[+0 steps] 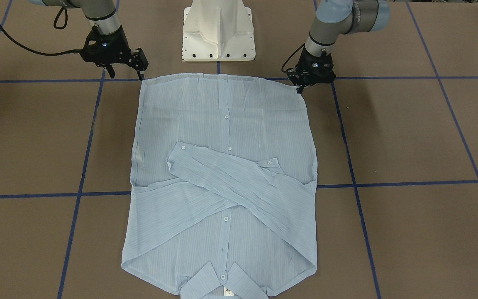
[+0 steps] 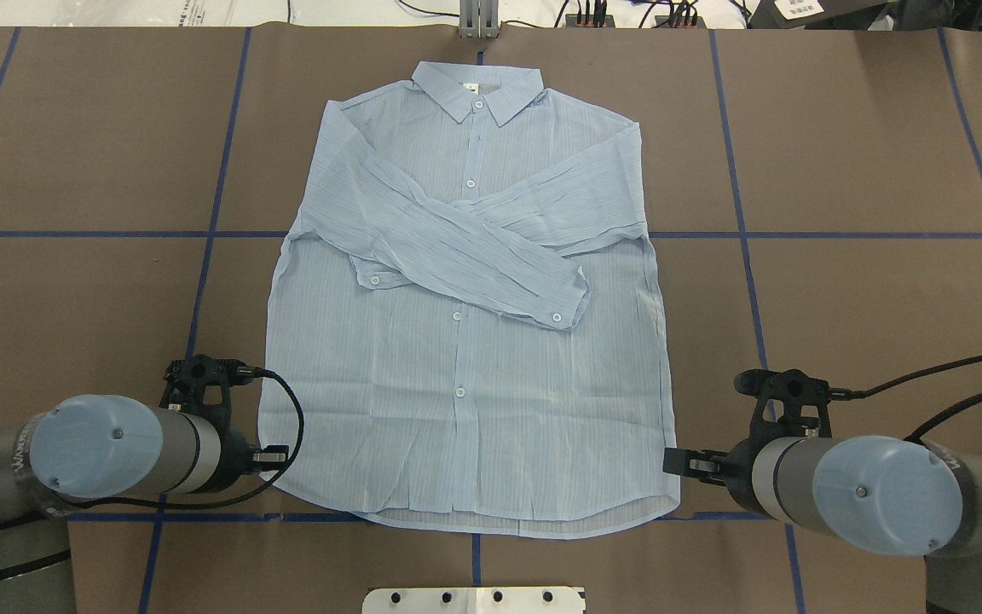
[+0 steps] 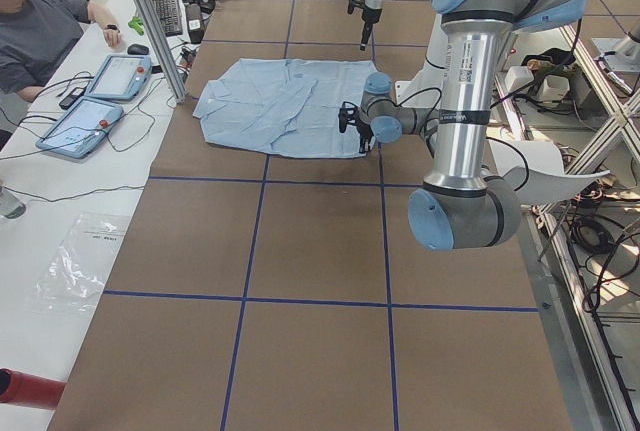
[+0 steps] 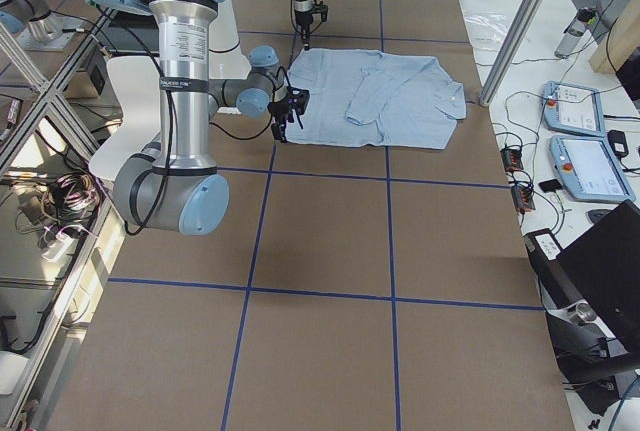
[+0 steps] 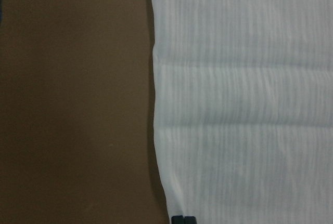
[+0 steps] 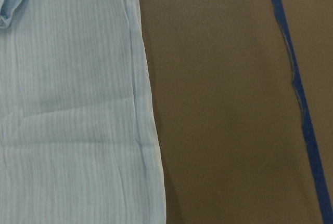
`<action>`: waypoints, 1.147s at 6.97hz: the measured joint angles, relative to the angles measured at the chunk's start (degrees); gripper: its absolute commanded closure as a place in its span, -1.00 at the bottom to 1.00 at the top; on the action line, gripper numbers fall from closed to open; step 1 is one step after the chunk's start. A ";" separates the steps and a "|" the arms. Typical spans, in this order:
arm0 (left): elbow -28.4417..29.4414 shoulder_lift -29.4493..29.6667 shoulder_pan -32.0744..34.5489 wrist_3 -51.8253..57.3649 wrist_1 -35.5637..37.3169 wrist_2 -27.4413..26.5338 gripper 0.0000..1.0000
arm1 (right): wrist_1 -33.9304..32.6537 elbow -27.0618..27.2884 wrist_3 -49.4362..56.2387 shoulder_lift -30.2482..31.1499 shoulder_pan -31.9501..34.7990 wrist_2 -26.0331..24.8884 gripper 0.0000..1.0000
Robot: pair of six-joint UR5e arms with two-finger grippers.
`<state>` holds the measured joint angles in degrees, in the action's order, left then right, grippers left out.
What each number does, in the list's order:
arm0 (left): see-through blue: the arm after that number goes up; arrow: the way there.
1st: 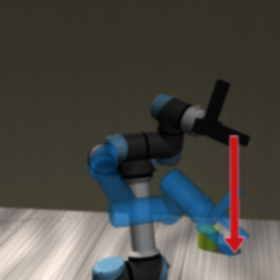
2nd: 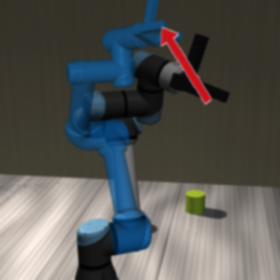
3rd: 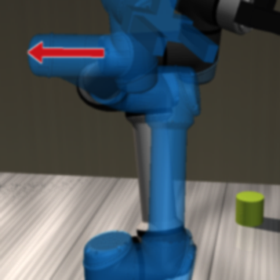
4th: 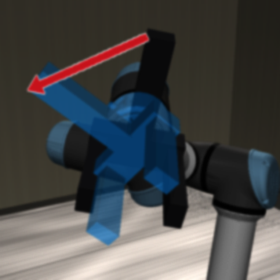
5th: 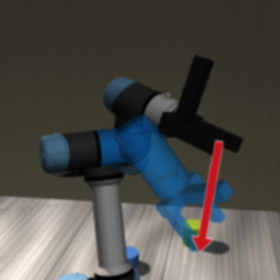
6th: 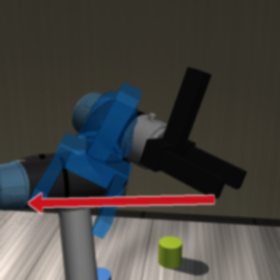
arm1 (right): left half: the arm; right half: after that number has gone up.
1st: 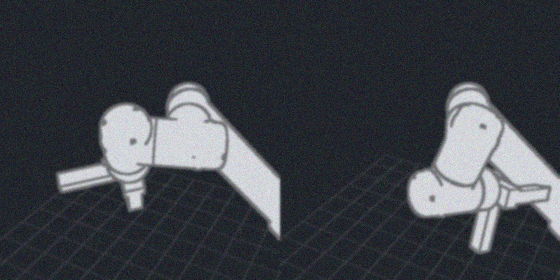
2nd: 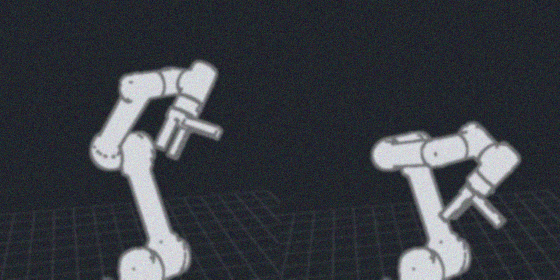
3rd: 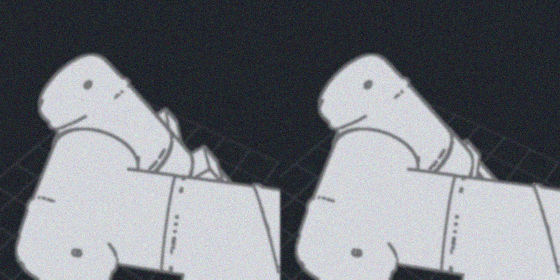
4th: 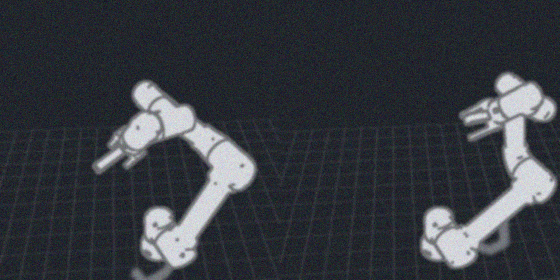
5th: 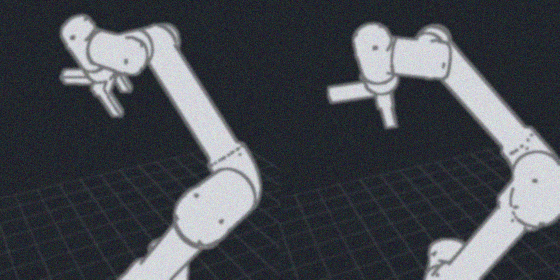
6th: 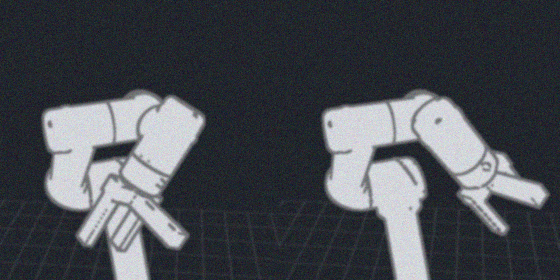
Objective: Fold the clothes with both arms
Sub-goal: 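Grasp the two hem corners nearest the robot with both grippers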
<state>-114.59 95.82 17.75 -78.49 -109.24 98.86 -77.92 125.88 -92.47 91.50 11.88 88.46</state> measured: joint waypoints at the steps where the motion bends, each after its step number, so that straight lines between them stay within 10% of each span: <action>1: -0.04 0.04 0.00 0.00 -0.01 0.01 1.00 | -0.02 -0.35 -2.56 -0.12 -2.22 -2.73 -0.47; 8: -0.40 0.07 0.00 -0.80 -0.10 0.27 1.00 | -0.56 -4.54 -4.74 -2.94 -7.31 -8.82 -0.08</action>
<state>-114.99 95.89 17.75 -79.29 -109.33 99.14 -78.48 121.34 -97.21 88.55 4.57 79.64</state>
